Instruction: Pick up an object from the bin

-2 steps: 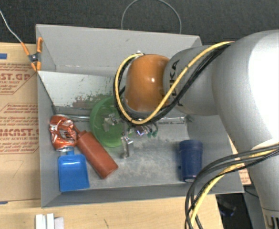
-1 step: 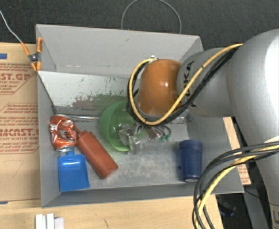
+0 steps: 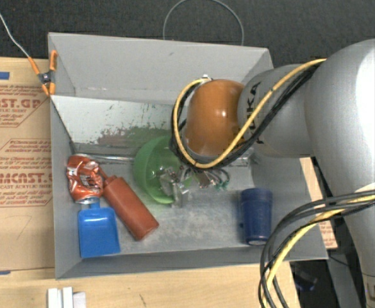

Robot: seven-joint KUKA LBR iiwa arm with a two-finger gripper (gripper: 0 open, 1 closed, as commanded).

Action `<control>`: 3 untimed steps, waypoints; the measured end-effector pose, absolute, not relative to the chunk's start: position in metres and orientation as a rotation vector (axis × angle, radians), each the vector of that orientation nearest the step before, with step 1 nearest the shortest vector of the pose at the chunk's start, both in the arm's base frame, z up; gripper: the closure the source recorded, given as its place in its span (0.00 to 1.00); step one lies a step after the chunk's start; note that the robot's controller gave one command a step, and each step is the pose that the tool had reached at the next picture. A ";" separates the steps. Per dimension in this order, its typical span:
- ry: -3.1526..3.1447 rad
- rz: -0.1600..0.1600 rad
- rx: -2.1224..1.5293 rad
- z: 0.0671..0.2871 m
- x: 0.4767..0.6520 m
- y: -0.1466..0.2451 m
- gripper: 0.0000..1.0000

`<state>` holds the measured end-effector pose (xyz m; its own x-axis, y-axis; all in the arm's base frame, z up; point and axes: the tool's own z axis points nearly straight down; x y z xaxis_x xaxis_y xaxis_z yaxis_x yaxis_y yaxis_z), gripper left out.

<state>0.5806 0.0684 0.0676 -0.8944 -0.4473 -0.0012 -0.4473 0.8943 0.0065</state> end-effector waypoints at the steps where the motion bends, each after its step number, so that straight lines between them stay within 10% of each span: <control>1: -3.055 -0.011 0.721 0.070 0.580 0.068 1.00; 3: -3.054 -0.010 0.722 0.116 0.580 0.069 1.00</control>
Offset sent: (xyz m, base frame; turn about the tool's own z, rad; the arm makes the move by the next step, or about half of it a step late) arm -0.0001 -0.0001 0.0944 0.0000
